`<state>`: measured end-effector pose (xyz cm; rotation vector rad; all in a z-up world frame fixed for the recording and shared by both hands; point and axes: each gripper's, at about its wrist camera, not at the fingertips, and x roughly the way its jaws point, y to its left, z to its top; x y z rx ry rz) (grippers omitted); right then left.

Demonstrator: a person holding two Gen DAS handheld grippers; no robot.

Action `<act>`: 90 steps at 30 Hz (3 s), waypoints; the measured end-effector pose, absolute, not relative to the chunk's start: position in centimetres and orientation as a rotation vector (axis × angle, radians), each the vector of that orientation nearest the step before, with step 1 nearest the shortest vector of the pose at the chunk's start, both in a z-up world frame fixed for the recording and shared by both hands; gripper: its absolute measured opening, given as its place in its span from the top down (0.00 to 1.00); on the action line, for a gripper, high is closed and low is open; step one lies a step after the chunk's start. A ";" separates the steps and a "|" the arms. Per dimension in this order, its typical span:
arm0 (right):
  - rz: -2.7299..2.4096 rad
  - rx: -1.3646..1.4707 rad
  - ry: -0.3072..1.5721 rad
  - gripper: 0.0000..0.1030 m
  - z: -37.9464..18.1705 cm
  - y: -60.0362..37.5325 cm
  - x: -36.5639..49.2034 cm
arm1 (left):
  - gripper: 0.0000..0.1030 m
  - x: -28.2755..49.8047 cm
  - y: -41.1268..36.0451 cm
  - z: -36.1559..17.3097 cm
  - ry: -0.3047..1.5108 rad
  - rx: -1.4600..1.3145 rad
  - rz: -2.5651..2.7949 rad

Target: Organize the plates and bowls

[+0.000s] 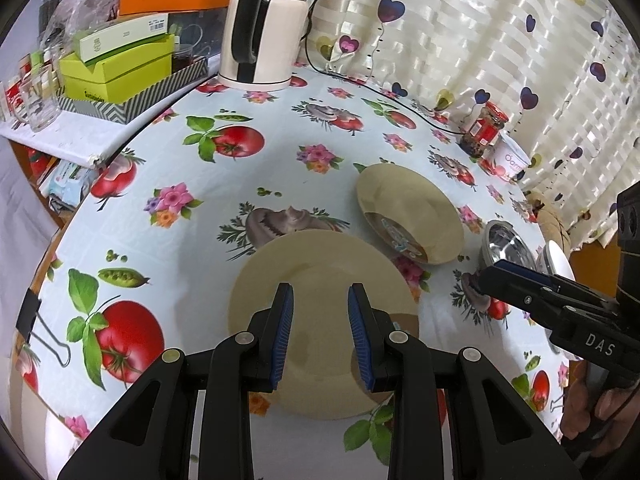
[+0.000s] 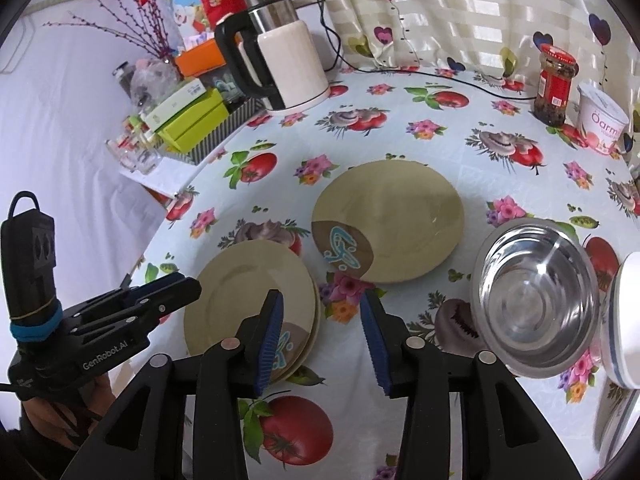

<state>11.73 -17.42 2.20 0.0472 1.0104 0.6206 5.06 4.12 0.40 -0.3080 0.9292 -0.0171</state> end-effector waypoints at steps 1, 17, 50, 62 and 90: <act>0.618 0.050 1.007 0.56 2.3 -17.5 11.9 | 0.71 5.2 4.0 0.4 0.929 -0.309 -0.021; 0.596 0.062 0.975 0.53 3.7 -19.4 15.0 | 0.71 8.3 2.1 1.1 0.934 -0.310 -0.087; 0.524 0.066 1.127 0.62 -0.2 -21.5 25.1 | 0.71 15.8 1.4 -2.5 1.015 -0.391 -0.118; 0.513 0.049 1.222 0.63 -2.6 -20.8 27.1 | 0.71 17.4 1.4 -3.9 1.047 -0.411 -0.123; 0.502 -0.018 1.298 0.75 -4.7 -19.1 27.9 | 0.71 18.7 0.1 -5.4 1.089 -0.401 -0.146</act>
